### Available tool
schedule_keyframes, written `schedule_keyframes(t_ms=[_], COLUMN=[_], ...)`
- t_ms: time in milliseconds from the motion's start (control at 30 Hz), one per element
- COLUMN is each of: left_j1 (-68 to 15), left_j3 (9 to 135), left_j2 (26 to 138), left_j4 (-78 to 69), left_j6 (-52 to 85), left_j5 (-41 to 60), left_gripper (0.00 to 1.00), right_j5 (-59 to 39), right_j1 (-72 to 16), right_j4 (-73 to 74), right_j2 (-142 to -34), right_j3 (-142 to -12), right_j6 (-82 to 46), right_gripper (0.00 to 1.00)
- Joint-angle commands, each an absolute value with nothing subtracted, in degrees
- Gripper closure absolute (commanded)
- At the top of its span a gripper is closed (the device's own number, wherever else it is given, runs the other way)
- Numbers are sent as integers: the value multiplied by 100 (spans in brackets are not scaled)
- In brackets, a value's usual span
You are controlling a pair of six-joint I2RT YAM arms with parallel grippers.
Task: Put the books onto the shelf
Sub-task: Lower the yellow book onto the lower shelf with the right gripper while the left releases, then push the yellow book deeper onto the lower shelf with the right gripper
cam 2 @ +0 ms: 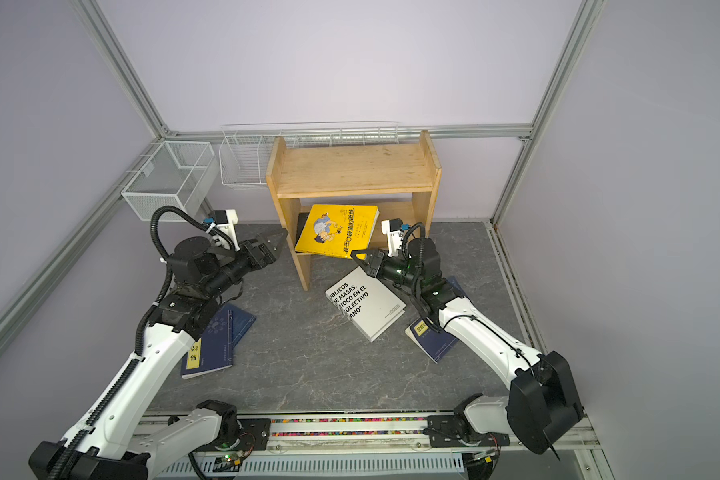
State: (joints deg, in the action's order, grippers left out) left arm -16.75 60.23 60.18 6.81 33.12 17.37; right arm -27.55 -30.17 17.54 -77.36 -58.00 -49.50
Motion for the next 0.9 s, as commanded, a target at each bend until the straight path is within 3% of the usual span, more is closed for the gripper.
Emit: schedule_keyframes(t_ms=[0, 300, 567, 867], left_j1=[-1635, -1607, -1595, -1597], left_j3=[5955, 5955, 5896, 5821], left_j2=[5903, 5928, 5924, 5823], left_j4=[755, 756, 773, 874], left_j6=[3121, 3132, 3094, 3059], left_j5=[1688, 1692, 1730, 1581], left_gripper=[1, 1, 1, 1], right_j5=[-2989, -3464, -3508, -3925], right_j1=[-2918, -2739, -2698, -2539], right_j4=[2048, 2013, 777, 729], right_j2=[-7712, -8225, -8557, -8999], right_j3=[-6195, -6643, -7314, -7694], right_j6=[-4937, -5212, -4454, -4374], right_gripper=[94, 94, 94, 94])
